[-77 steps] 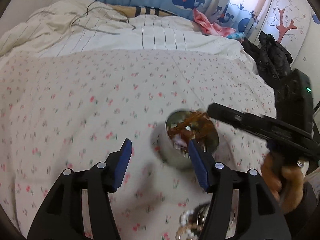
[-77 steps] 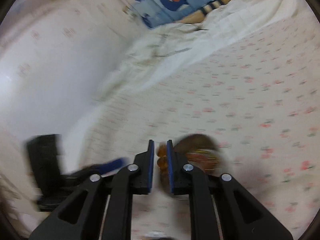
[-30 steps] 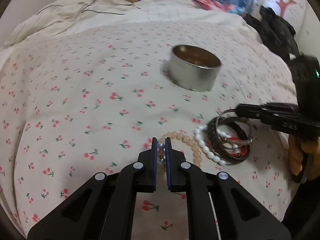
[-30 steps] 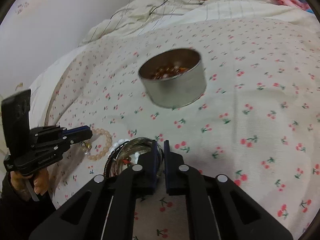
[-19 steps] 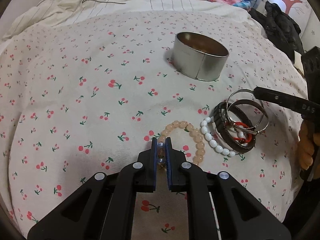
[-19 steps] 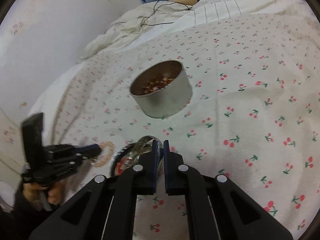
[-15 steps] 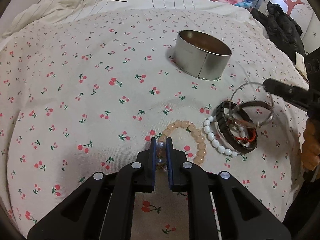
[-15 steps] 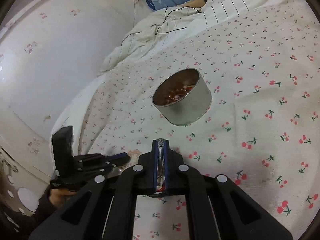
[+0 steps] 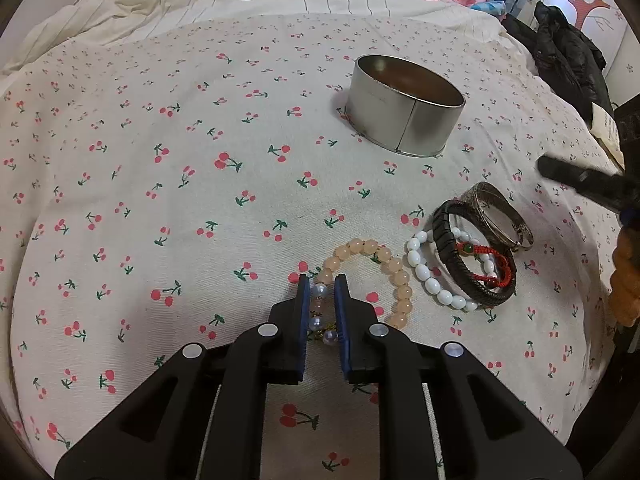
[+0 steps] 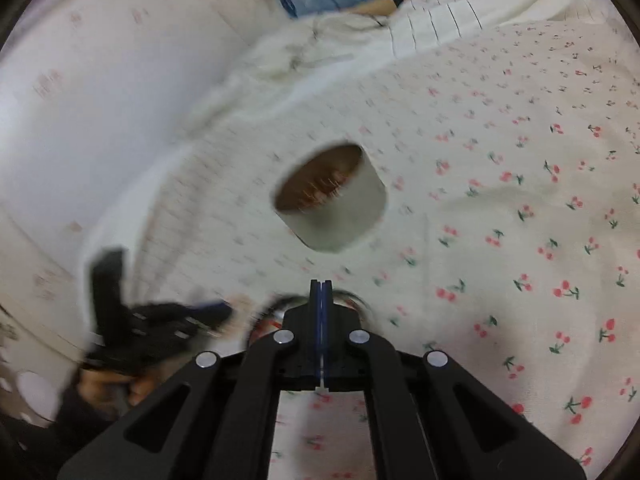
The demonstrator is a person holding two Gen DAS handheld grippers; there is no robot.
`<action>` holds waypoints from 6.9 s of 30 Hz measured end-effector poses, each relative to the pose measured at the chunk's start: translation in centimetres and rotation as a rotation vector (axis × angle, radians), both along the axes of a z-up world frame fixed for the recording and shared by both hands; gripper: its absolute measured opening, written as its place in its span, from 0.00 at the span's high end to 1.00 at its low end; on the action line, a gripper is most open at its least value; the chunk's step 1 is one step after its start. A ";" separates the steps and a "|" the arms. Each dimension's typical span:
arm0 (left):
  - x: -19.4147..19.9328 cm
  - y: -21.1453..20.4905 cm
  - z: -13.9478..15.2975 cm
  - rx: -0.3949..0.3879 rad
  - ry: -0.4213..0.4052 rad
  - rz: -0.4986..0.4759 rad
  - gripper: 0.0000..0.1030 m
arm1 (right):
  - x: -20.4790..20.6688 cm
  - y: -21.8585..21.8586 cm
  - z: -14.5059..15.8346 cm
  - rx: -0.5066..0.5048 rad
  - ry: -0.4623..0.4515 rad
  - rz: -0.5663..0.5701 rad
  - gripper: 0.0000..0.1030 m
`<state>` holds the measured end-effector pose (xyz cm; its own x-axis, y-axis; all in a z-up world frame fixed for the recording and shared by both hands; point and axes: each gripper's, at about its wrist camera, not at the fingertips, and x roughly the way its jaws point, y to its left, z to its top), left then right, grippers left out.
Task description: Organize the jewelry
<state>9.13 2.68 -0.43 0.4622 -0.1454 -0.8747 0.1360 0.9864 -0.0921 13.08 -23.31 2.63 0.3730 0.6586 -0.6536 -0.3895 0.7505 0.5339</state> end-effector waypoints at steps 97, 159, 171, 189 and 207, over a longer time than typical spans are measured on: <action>11.9 -4.9 6.7 -0.085 -0.152 -0.095 0.59 | 8.8 2.1 2.2 0.303 -0.069 0.011 0.94; 4.2 -4.3 2.8 -0.015 -0.073 -0.126 0.29 | 0.8 1.7 -2.1 -0.528 -0.170 -0.109 0.36; 3.8 -7.6 1.5 0.012 -0.091 -0.264 0.29 | 1.1 2.4 -3.0 -0.542 -0.145 -0.070 0.59; 6.4 -1.3 0.6 -0.149 -0.008 0.056 0.85 | 1.5 2.0 -3.2 -0.501 -0.129 -0.067 0.49; 5.6 -2.7 0.6 -0.217 0.020 -0.055 0.90 | 1.9 1.8 -3.5 -0.427 -0.074 -0.021 0.74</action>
